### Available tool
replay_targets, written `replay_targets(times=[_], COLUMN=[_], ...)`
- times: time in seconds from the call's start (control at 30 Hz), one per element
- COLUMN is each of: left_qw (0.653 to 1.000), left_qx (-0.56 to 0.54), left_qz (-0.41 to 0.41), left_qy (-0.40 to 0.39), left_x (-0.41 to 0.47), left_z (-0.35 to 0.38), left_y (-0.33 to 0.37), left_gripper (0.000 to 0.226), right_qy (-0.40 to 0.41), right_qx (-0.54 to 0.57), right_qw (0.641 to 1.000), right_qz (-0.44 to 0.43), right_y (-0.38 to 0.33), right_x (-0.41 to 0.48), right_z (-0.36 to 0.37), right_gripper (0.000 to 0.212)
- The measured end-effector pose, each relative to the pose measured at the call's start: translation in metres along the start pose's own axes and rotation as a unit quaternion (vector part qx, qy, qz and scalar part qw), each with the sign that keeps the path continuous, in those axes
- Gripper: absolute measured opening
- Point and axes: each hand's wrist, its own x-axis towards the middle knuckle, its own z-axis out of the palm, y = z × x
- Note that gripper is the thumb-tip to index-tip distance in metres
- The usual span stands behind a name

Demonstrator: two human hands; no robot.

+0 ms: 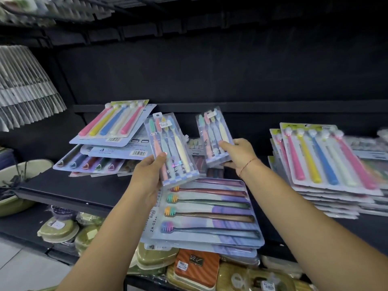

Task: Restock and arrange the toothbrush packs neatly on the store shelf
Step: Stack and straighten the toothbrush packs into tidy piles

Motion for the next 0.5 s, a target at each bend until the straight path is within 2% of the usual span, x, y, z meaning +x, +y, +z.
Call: replay_targets(times=[0.13,0.23,0.43,0.5], left_qw=[1.0,1.0,0.997,0.995], left_qx=[0.003,-0.003,-0.01,0.001], left_qz=[0.016,0.013,-0.008,-0.017], left_qy=[-0.016,-0.028,-0.075,-0.102], left_x=[-0.007,-0.019,-0.045,-0.051], left_z=[0.019,0.045,0.116,0.137], left_y=[0.004,0.005,-0.001,-0.004], left_gripper=[0.022,0.022,0.018,0.025], right_qy=[0.019,0.018,0.122,0.145], right_qx=[0.072,0.124,0.11,0.098], right_qw=[0.994,0.989,0.984,0.983], right_qz=[-0.074,-0.074,-0.061,-0.065], right_y=[-0.011,-0.015,0.002,0.01], right_x=[-0.053,-0.091,-0.152,-0.167], right_z=[-0.047,-0.092,-0.199,-0.234], right_gripper=[0.025,0.025,0.021,0.02])
